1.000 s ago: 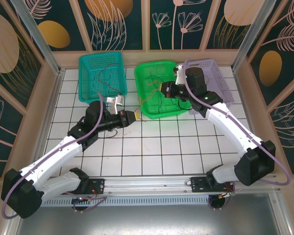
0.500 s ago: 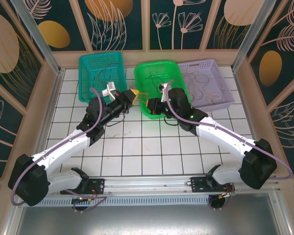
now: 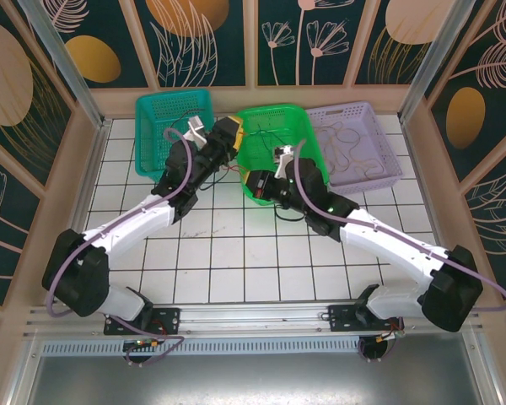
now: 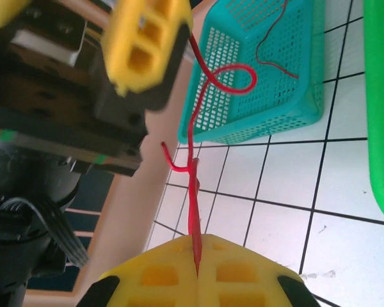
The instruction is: Untangle the cables
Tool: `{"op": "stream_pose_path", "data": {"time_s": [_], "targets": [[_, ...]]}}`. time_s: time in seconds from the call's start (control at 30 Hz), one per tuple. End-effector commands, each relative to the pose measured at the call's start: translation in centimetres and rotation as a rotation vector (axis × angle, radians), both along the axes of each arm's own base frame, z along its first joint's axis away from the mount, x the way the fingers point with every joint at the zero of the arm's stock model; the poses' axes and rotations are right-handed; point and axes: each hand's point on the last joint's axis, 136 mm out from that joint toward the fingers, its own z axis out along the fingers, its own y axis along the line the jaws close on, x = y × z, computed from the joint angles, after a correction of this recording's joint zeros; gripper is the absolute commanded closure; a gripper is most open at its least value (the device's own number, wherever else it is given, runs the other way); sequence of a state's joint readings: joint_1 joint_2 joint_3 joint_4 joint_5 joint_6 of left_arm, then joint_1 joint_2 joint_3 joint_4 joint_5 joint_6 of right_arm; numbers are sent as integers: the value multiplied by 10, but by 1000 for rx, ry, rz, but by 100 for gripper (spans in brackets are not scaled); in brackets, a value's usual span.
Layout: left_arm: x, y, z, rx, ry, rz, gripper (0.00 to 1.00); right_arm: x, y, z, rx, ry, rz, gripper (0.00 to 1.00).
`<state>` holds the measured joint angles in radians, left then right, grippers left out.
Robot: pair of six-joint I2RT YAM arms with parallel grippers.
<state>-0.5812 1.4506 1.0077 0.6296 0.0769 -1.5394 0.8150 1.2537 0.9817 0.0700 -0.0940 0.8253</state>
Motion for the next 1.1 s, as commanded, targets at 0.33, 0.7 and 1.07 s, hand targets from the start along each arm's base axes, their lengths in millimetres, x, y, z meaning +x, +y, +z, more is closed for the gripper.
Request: {"op": "stream_pose_path", "data": {"time_s": [0.33,0.7,1.07], "targets": [[-68,73,8,315,81,54,40,23,-63,39,140,3,-185,100],[-68,11,-24,375,-37,-225,67,16,-39,29,166,89,-85,100],[-62,1,-44,408,-60,-258,62,9,-27,25,224,202,-43,100]]}}
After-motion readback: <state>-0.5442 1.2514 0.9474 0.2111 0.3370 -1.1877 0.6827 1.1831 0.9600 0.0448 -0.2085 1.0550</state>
